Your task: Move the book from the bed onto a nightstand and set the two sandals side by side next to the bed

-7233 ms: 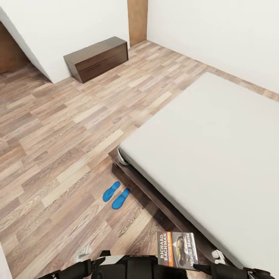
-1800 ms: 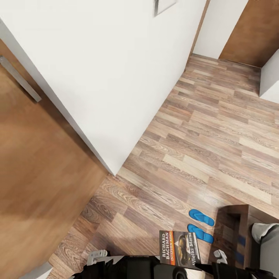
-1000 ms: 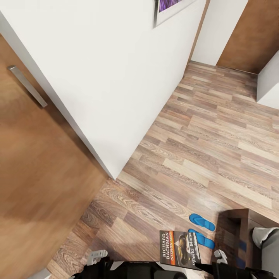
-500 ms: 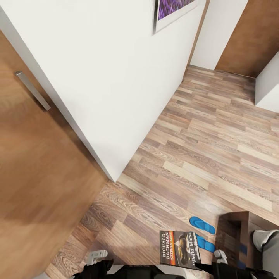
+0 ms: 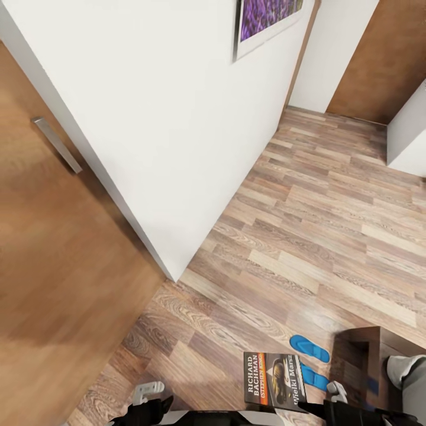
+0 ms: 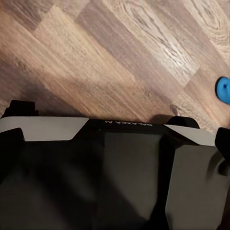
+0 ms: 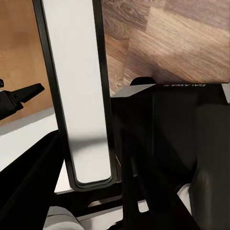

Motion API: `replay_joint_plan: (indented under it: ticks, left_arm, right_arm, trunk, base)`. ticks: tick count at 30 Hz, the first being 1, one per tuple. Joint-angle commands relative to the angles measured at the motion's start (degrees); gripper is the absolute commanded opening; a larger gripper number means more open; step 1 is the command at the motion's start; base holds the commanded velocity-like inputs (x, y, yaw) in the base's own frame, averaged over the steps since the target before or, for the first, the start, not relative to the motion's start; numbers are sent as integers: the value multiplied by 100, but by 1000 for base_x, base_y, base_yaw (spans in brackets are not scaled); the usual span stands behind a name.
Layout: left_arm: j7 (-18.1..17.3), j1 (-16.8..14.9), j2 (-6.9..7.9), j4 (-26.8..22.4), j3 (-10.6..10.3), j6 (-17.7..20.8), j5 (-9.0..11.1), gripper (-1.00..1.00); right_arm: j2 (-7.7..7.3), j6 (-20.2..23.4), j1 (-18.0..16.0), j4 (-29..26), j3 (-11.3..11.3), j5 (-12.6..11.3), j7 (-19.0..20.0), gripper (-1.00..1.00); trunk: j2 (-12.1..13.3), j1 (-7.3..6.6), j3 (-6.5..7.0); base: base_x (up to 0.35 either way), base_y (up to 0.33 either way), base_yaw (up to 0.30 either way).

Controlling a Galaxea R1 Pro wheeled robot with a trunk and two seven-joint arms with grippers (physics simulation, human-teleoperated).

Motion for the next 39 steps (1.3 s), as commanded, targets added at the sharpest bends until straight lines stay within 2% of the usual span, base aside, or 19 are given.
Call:
replay_joint_plan:
  ticks: [1, 39]
  left_arm:
    - [-16, -2, 1, 4, 36, -15, -25, 100]
    - [-16, -2, -7, 13, 34, -15, -25, 100]
  right_arm:
    - [-3, 58, -2, -4, 50, -60, 14, -100]
    - [-3, -78, -2, -2, 50, -60, 14, -100]
  trunk:
    - [-7, 3, 4]
    - [-7, 3, 357]
  base:
    - [0, 0, 0]
    - [0, 0, 0]
